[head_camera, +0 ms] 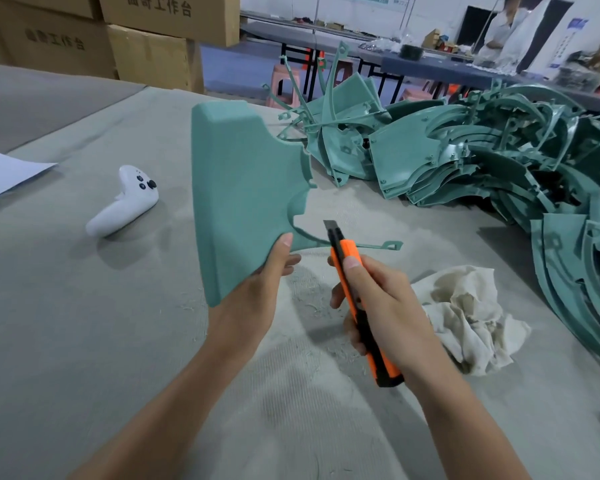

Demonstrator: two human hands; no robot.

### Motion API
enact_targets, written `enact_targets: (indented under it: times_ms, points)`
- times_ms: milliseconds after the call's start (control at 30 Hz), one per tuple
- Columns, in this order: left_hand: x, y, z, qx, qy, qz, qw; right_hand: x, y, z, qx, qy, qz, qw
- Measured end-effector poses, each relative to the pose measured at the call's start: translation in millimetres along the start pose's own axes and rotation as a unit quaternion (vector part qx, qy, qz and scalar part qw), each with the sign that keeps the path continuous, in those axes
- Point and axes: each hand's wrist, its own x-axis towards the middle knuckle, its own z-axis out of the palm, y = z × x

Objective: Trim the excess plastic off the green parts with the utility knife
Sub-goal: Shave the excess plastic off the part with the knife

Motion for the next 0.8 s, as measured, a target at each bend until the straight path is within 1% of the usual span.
enact_targets:
  times_ms: [100, 233, 300, 467, 633, 733, 800]
  points:
    - [5, -1, -4, -0.044, 0.009, 0.014, 0.999, 7, 2, -12, -0.026, 0.033, 0.023, 0.999]
    - [10, -3, -10, -0.101, 0.002, 0.028, 0.994, 13, 9, -23, -0.079, 0.077, 0.029, 0.993]
    - [12, -3, -10, -0.110, 0.010, 0.035, 0.993, 14, 12, -25, -0.088, 0.089, 0.025, 0.992]
    - [13, -3, -11, -0.113, 0.051, 0.020, 0.992, 17, 17, -22, -0.145, 0.113, 0.007, 0.983]
    - [11, -2, -8, -0.130, 0.044, 0.029, 0.990, 18, 20, -10, -0.174, 0.109, -0.005, 0.979]
    - [6, -3, -4, -0.127, 0.031, 0.040, 0.991, 14, 19, 2, -0.147, 0.089, -0.032, 0.985]
    - [3, -4, -1, -0.100, 0.019, 0.033, 0.994, 11, 18, 11, -0.119, 0.062, -0.059, 0.989]
